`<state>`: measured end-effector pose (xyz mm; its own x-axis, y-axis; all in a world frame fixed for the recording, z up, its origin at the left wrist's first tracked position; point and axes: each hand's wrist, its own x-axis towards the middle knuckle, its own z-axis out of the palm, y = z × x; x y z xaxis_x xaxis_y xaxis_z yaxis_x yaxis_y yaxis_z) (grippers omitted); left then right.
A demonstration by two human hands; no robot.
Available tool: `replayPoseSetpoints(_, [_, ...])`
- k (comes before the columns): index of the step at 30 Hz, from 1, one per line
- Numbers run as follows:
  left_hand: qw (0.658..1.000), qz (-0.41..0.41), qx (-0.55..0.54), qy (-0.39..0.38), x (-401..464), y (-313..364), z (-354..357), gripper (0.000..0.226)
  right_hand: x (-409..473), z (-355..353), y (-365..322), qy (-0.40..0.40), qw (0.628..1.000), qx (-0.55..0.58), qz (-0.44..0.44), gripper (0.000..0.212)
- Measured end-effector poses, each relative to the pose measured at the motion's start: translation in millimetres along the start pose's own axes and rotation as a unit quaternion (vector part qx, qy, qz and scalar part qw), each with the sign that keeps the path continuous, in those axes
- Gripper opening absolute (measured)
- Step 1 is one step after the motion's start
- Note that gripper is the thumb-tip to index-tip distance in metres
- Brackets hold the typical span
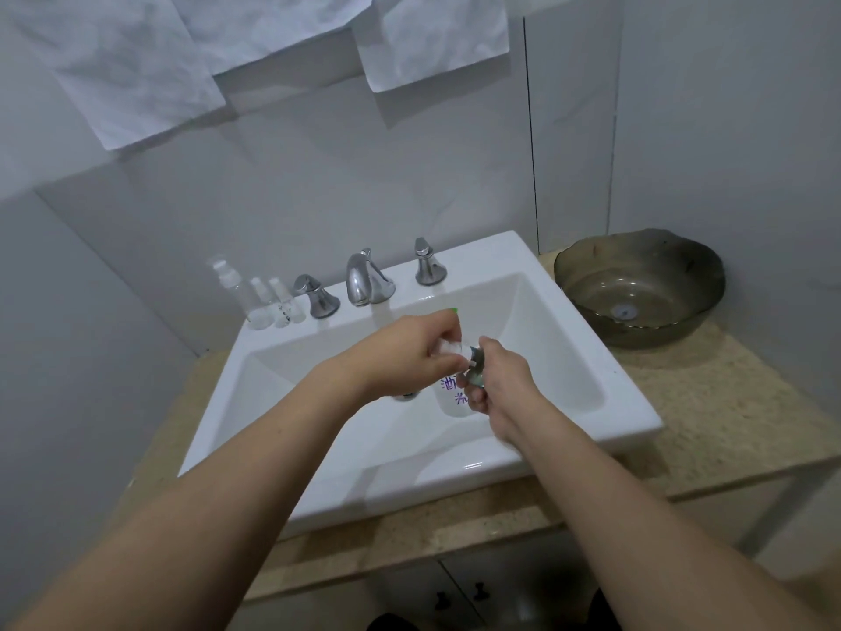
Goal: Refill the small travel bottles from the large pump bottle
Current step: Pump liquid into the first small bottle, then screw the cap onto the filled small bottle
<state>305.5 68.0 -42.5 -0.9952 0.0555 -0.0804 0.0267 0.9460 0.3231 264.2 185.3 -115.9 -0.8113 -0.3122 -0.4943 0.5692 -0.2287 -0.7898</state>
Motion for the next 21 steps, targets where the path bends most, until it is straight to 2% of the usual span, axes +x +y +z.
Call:
replayPoseSetpoints(6, [0.998, 0.052, 0.036, 0.021, -0.4, 1.6, -0.1, 0.017, 0.9, -3.4, 0.7, -0.015, 1.000, 0.010, 0.006, 0.035])
replayPoseSetpoints(10, [0.999, 0.022, -0.003, 0.045, -0.1, 4.8, -0.8, 0.020, -1.8, -4.1, -1.0, -0.038, 0.998, 0.038, 0.020, 0.035])
replayPoseSetpoints(15, [1.000, -0.006, -0.002, 0.028, 14.7, 8.3, -24.1, 0.022, 5.1, -11.7, -5.2, -0.079, 0.995, 0.051, 0.018, 0.052])
replayPoseSetpoints(19, [0.999, -0.024, 0.000, 0.032, 42.5, 14.5, -52.1, 0.025, 29.0, -18.5, -25.0, -0.022, 0.995, -0.051, -0.083, 0.041])
replayPoseSetpoints(21, [0.999, -0.027, 0.011, 0.026, 59.8, 18.3, -62.8, 0.026, 44.2, -22.8, -36.3, 0.025, 0.978, -0.126, -0.163, 0.028])
